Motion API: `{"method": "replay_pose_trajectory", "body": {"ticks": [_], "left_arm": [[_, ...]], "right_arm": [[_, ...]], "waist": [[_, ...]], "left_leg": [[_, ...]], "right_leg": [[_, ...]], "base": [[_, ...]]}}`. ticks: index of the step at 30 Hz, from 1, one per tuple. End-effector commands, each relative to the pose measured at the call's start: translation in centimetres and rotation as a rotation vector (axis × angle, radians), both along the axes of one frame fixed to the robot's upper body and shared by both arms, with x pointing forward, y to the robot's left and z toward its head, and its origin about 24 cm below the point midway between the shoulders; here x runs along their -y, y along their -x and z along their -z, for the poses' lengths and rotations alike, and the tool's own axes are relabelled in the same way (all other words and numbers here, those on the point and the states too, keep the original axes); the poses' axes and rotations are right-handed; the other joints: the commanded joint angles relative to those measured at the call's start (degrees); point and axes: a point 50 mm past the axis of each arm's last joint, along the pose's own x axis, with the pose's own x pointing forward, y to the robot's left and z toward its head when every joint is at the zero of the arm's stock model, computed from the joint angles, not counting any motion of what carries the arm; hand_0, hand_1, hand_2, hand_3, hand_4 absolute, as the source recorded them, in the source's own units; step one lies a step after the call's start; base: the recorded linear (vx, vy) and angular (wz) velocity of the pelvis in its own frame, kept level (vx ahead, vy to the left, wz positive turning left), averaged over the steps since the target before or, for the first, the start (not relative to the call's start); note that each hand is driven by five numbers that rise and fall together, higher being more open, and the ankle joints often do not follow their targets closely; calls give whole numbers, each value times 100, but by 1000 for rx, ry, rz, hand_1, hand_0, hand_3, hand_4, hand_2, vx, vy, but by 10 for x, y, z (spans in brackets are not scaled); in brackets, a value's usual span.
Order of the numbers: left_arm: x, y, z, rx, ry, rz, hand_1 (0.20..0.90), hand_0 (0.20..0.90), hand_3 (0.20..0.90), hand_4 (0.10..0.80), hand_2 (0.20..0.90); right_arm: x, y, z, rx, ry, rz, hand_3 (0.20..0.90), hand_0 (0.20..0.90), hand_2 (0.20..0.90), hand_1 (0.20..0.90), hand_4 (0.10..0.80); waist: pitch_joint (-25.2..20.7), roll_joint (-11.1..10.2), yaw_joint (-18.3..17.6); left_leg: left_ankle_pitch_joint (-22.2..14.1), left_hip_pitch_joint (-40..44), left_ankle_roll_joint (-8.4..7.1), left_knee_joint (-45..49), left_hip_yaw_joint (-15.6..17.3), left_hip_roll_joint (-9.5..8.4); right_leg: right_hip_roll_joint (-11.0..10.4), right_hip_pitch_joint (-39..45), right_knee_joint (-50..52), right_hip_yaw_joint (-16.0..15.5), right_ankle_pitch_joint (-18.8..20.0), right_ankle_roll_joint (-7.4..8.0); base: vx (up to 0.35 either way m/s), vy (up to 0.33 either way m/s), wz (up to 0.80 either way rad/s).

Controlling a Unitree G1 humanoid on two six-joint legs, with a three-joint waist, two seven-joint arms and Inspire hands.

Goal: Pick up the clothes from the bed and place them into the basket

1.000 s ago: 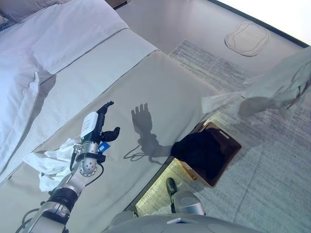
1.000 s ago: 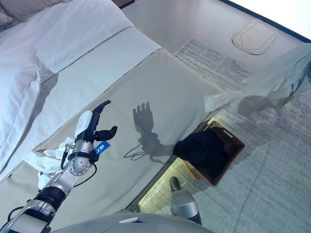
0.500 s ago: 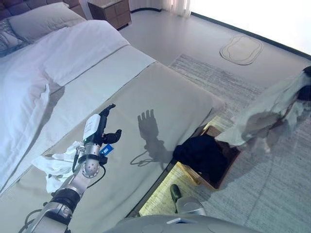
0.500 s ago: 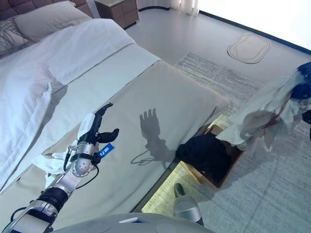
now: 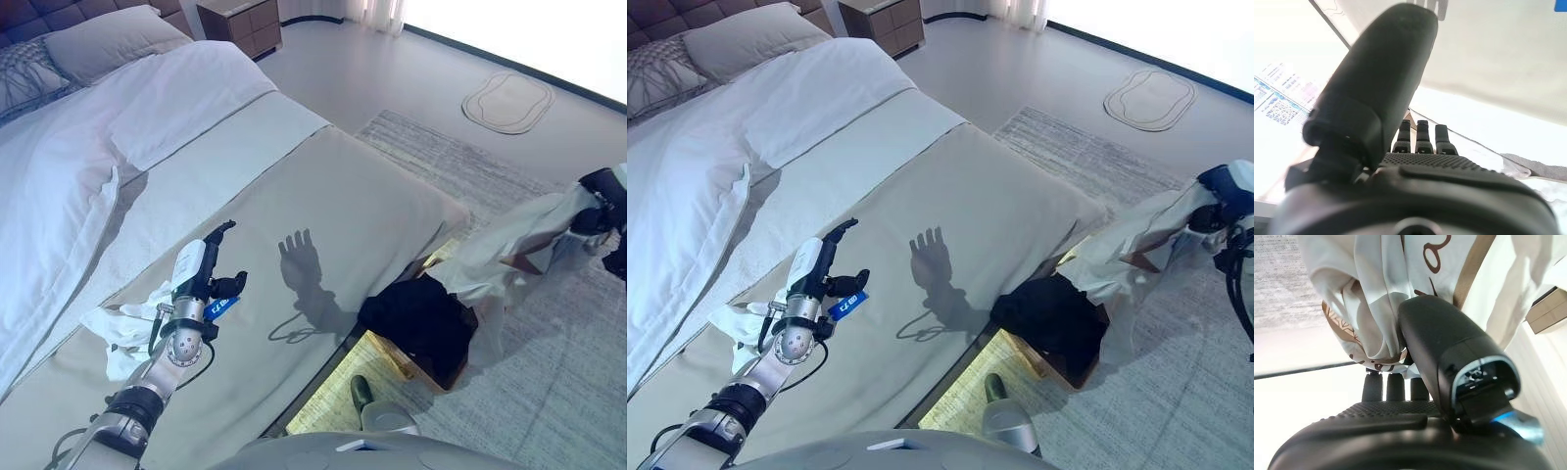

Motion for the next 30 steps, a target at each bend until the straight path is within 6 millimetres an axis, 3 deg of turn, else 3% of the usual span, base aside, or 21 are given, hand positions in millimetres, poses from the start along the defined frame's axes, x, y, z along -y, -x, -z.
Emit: {"method": "replay_pose_trajectory", "body": {"ticks": [1,6,14,15,16,22,30], "left_arm": [[-11,-18,-37,170,-34,39,900,900,900,800,900],[-11,-21,-41,175,-38,46,900,900,900,800,900],[-10,-22,-42,179,-36,54,900,900,900,800,900],[-10,-22,-42,179,-36,54,900,900,900,800,900],[-9,-22,-42,179,-35,55,900,900,900,800,900],[-9,-23,-43,179,-36,57,900,900,900,800,900],[-10,-22,-44,178,-34,58,900,900,900,800,900]], "right_arm": [[9,-8,-34,128,53,56,200,300,300,300,100],[12,-4,-6,40,-2,72,200,300,300,300,100],[13,-3,11,-31,-49,79,211,309,309,309,111],[14,-2,14,-43,-51,87,730,754,754,754,630],[15,-1,16,-49,-55,96,900,900,900,900,800],[17,2,28,-88,-86,138,900,900,900,900,800],[17,-1,22,-54,-74,133,900,900,900,900,800]], "waist": [[-425,-227,143],[-384,-199,151],[-363,-168,190],[-370,-167,200],[-370,-166,205],[-354,-160,225],[-342,-164,261]], "left_leg": [[-585,-82,98,327,36,-100],[-575,-69,111,303,50,-101],[-566,-53,110,283,33,-98],[-562,-56,105,283,28,-98],[-560,-55,103,283,31,-97],[-537,-52,97,264,18,-77],[-524,-42,98,246,-31,-86]], "right_leg": [[28,-250,443,-123,-226,167],[17,-256,422,-119,-199,169],[16,-232,389,-133,-189,156],[15,-224,381,-136,-188,157],[14,-222,378,-139,-187,157],[19,-211,376,-141,-189,148],[14,-185,375,-153,-196,141]], "base": [[-10,-19,4],[-1,-9,2],[1,-1,0],[0,0,0],[0,0,0],[4,-3,1],[8,-2,3]]}}
